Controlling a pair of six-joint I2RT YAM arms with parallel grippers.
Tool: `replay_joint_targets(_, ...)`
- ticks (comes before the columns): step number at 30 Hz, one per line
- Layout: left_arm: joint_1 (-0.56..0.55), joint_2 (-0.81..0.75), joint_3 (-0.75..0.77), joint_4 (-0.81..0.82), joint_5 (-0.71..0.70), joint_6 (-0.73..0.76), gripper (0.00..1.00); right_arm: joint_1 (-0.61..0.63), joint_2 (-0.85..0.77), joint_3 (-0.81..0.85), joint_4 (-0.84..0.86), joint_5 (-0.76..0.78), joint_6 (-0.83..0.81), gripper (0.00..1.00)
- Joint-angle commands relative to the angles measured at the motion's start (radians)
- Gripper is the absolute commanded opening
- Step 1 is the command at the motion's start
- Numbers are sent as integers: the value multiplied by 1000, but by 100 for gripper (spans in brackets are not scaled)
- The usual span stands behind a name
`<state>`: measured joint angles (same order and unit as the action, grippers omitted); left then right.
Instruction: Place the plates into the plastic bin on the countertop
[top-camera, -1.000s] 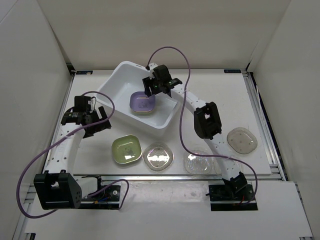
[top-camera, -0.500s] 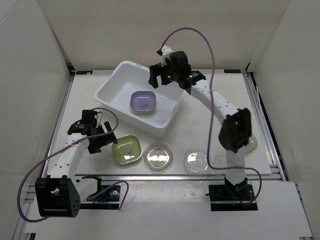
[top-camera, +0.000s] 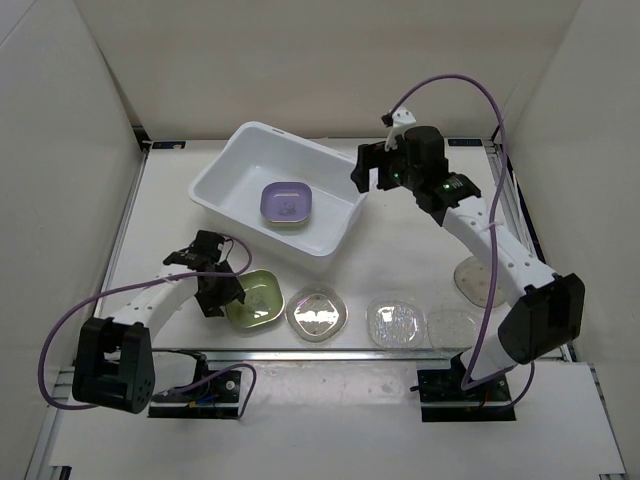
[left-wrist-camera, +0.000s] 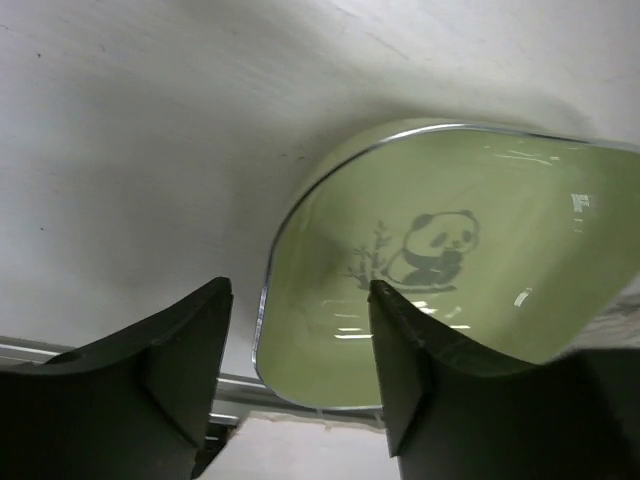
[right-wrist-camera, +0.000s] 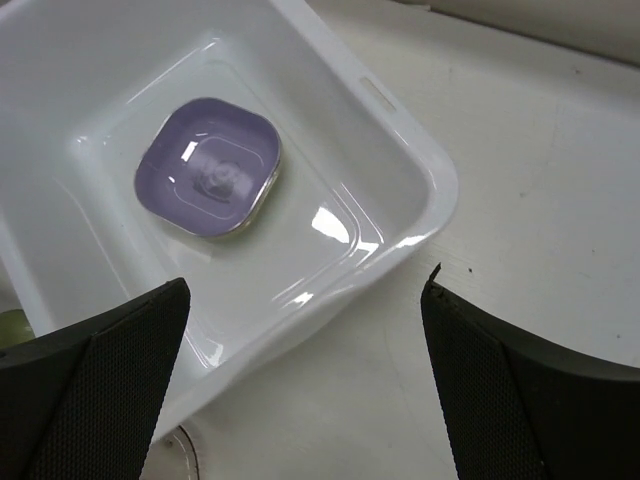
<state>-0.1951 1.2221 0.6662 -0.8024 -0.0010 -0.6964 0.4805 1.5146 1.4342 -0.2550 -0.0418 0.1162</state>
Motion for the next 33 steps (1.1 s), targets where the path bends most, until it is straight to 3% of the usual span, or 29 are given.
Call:
replay_joint_targets(1,-7,-4,-37,48,-44,-74,65,-26,-97,-41,10,42,19,99)
replay_joint_targets(3,-10,5,-46,75,-44,-83,58,-33,-116,-69,10,39,25,99)
replay_joint_targets(4,-12,5,-40,72,-47,-89,47,-36,-122,-75,4,42,28,99)
replay_joint_targets(7,-17,2,-19,57,-92,-106,29,-46,-146,-90,-9,42,31,99)
replay_joint_targets(8,-17,-1,-14,45,-123,-107,19,-42,-158,-96,-9,42,31,99)
replay_joint_targets(10,-17,-13,13,2,-161,-120,10,-45,-171,-109,-9,78,31,99)
replay_joint_targets(17,-17,-117,205,-234,-355,-111,10,-45,-226,-142,-9,97,25,99)
replay_joint_targets(24,-17,-219,559,-376,-455,33,10,-60,-245,-166,-6,138,19,99)
replay_joint_targets(26,-17,-228,643,-307,-394,98,10,-63,-245,-170,-3,143,19,99)
replay_joint_targets(29,-15,-207,674,-119,-207,315,10,-75,-245,-182,-3,146,7,99)
replay_joint_targets(30,-17,-182,684,-82,-107,348,10,-88,-245,-185,-3,148,0,99)
replay_joint_targets(33,-18,-32,745,-1,-18,445,10,-112,-244,-192,-21,143,-6,99)
